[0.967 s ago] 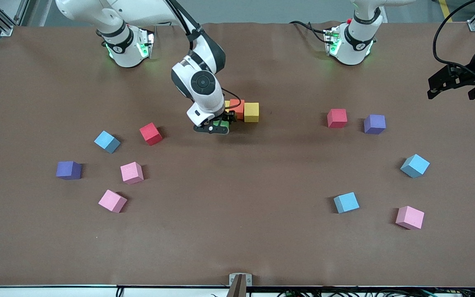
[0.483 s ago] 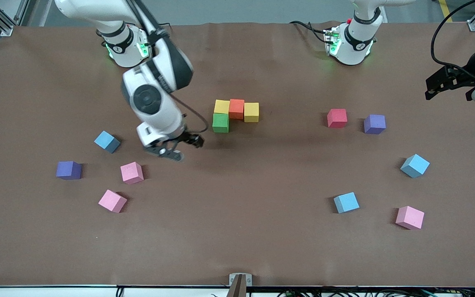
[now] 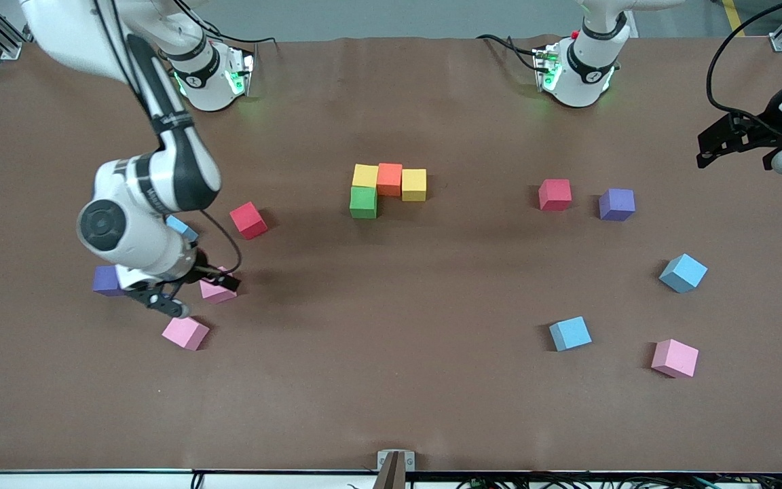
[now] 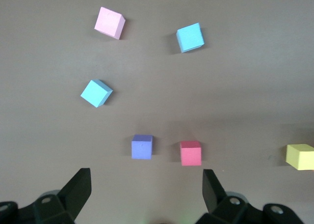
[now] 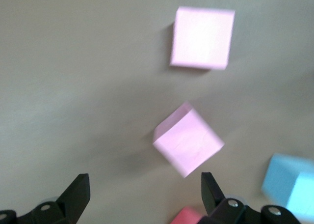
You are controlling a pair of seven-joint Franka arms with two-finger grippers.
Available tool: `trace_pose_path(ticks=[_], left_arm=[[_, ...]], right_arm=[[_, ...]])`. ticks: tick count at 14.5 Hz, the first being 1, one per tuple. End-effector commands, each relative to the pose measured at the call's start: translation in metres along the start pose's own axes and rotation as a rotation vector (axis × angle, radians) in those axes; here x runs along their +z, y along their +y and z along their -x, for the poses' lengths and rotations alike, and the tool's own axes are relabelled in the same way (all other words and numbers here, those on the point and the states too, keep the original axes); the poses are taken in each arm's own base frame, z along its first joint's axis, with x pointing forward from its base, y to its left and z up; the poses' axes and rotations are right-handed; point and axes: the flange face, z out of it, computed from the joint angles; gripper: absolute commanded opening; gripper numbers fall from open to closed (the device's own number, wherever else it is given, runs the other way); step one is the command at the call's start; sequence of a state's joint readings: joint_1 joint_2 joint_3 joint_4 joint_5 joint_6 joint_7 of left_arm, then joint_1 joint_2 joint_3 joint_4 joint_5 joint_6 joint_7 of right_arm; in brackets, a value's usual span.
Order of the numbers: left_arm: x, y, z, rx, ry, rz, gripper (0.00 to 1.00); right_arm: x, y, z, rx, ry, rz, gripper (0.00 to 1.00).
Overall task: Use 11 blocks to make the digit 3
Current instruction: 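Reach the right gripper to the pink block beside the purple block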
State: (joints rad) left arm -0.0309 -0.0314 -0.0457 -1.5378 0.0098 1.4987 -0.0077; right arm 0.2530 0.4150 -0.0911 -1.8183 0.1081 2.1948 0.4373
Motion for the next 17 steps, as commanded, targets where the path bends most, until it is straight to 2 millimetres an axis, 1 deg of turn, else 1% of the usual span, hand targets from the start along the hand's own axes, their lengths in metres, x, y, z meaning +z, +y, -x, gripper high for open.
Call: trace_pose_path(ticks=[1, 3, 4, 10, 13, 17], left_arm=[[-0.008, 0.0, -0.001, 0.008, 0.018, 0.03, 1.0], [-0.008, 0.002, -0.001, 0.016, 0.018, 0.03, 1.0], [-0.008, 0.0, -0.001, 0.013, 0.017, 0.03, 1.0], [-0.008, -0.002, 0.0, 0.01, 0.017, 0.03, 1.0], [-0.008, -0.005, 0.0, 0.004, 0.017, 0.028, 1.0], [-0.01, -0.008, 0.0, -0.002, 0.021, 0.028, 1.0]], right_arm=[[0.035, 0.024, -0.019, -0.219, -0.001, 0.011, 1.0], [0.045, 0.042, -0.025, -0.371, -0.022, 0.013, 1.0], [0.05, 0.045, -0.026, -0.403, -0.033, 0.015, 1.0], [0.058, 0.033, -0.014, -0.433, -0.077, 0.016, 1.0], [0.067, 0.029, -0.006, -0.465, -0.097, 0.018, 1.0], [0.073, 0.03, -0.005, -0.515, -0.108, 0.018, 1.0]])
